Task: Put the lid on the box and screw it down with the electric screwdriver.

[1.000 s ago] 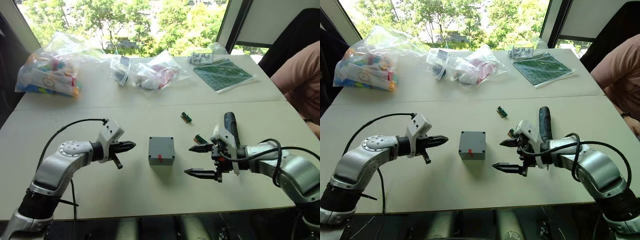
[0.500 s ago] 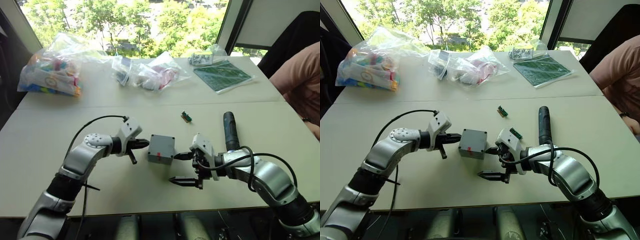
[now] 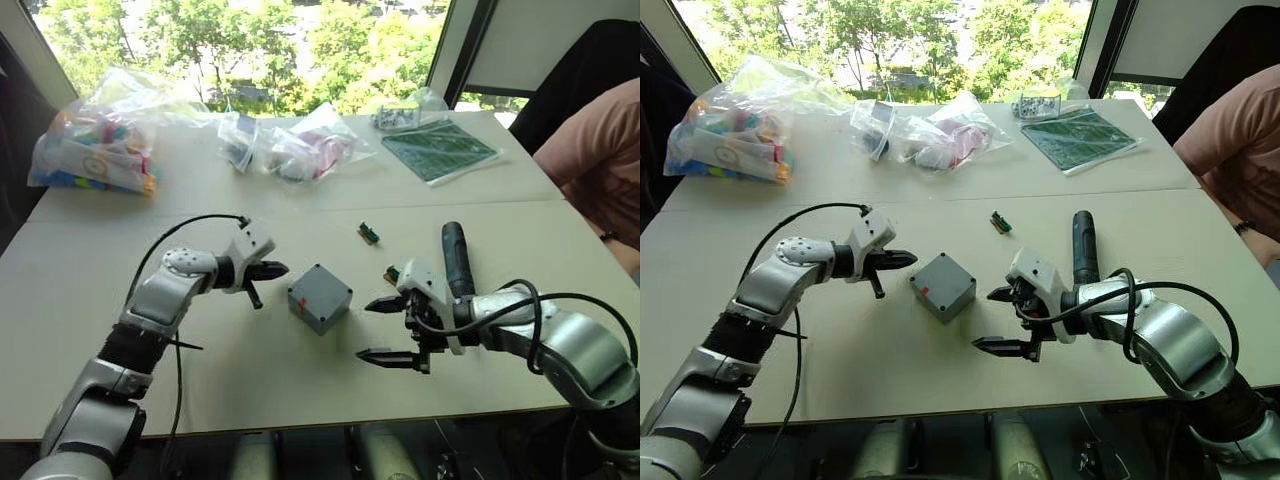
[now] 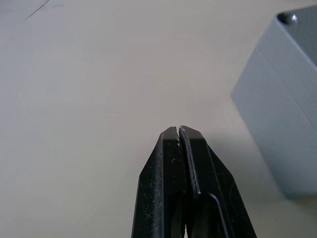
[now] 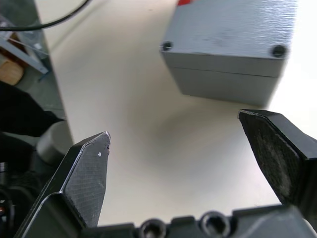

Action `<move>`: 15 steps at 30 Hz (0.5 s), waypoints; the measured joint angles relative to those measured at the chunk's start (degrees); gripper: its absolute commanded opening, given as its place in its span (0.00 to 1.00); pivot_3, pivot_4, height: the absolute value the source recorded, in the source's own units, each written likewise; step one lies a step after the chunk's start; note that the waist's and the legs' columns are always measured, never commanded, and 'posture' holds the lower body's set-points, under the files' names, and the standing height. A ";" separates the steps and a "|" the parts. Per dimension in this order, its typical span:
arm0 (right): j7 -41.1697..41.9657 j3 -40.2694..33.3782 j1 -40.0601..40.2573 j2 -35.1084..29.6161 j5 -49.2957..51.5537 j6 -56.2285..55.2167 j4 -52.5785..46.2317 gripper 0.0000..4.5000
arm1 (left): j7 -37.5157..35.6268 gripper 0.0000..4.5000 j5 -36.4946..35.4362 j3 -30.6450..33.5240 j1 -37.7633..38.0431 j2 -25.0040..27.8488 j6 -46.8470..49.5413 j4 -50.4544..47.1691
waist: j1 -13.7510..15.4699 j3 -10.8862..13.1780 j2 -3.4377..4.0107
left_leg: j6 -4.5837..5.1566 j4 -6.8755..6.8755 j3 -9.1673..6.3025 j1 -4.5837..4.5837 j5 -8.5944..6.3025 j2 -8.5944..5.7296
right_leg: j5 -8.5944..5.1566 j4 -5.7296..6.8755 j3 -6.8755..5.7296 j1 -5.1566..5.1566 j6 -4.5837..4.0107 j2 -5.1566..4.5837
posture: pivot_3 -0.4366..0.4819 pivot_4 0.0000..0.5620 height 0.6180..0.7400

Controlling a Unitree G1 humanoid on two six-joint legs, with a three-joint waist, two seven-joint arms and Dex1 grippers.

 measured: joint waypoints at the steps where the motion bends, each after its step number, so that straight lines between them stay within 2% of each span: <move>1: 0.10 0.36 -0.31 0.02 -1.01 -1.00 1.15 0.99 | -0.11 0.00 -0.12 0.40 1.10 0.60 0.73 -1.12 | 0.04 0.00 0.00 | 0.00 0.00 0.00 0.00 0.00 0.00 | 0.00 0.00 0.00 0.00 0.00 0.00 | 0.48 0.27 1.00; 4: 0.98 2.70 -1.83 0.26 -4.99 -5.34 5.16 0.99 | -1.03 0.00 -2.35 2.03 5.45 2.01 4.10 -6.80 | 0.23 0.00 -0.02 | -0.01 0.03 0.03 -0.04 0.00 -0.02 | 0.00 -0.02 0.00 0.01 -0.01 -0.06 | 0.48 0.27 1.00; 7: 3.32 7.30 -5.36 3.69 -10.18 -11.89 13.92 0.99 | -2.85 0.00 -6.76 3.35 13.77 4.65 9.19 -17.82 | -0.18 -0.02 -0.06 | 0.00 0.02 0.12 -0.01 0.00 0.00 | -0.01 -0.03 0.07 0.00 0.00 -0.06 | 0.48 0.27 1.00; 10: 5.48 9.77 -6.73 5.67 -12.21 -14.84 17.29 0.99 | -2.39 0.00 -8.26 2.65 14.55 3.47 11.51 -20.47 | 0.36 -0.01 -0.07 | 0.00 0.02 0.01 -0.04 0.00 0.00 | -0.01 0.05 -0.02 -0.03 -0.01 -0.02 | 0.48 0.27 1.00; 15: 8.92 10.80 -7.83 6.58 -12.83 -16.70 17.44 0.99 | -1.26 0.00 -7.98 0.03 11.37 -0.15 11.62 -20.13 | 0.31 -0.01 -0.07 | -0.01 0.15 0.03 -0.01 0.01 -0.02 | 0.01 0.06 0.00 0.06 0.01 -0.04 | 0.48 0.27 1.00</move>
